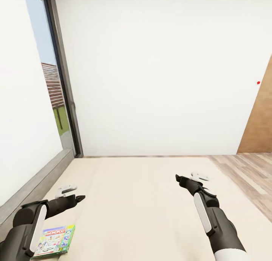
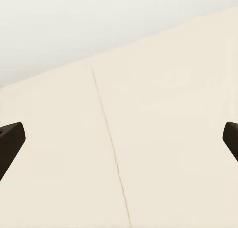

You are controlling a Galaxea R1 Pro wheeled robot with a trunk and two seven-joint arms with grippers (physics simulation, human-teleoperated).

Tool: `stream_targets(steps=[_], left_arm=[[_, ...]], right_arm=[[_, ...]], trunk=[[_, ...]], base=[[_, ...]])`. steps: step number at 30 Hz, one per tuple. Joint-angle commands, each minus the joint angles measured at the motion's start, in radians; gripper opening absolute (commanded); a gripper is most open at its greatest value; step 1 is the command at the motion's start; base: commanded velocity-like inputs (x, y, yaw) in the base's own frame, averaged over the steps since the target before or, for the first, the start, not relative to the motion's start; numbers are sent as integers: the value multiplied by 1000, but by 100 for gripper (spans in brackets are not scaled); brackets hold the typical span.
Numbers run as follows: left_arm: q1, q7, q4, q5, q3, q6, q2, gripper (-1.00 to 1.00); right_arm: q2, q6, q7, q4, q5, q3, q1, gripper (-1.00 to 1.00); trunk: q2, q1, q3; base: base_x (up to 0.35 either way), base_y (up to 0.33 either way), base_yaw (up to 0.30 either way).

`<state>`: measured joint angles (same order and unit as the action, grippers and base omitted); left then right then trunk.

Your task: Put all the toys in the child's room - the three board games (two on the bed and one on the table), the two jigsaw puzzles on the table, and the tennis ball on the table - inside the toy box on the table in the child's room.

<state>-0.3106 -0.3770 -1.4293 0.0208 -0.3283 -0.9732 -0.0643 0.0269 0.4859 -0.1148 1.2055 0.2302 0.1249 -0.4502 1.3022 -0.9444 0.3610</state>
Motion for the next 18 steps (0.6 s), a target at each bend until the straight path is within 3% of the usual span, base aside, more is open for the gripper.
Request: stream_targets(steps=[1,12,17,18], left_arm=[[-1,-2,1,1,-1,-5,0,100],[-1,10,16,-6,8,-9,1,100],[-2,15,83,-10,9,-12,0,100],[-3,27,133,-16,9,-11,-1,100]], right_arm=[[1,3,-8,2,11,1,-1,100],[-1,2,-6,-1,9,-1,1,100],[-2,5,-6,-6,10,2,0,100],[-2,4,-5,-5,10,2,0,100]], trunk=[[1,0,1],[1,0,1],[1,0,1],[1,0,1]], base=[[0,223,0],[0,62,0],[0,2,0],[0,0,0]])
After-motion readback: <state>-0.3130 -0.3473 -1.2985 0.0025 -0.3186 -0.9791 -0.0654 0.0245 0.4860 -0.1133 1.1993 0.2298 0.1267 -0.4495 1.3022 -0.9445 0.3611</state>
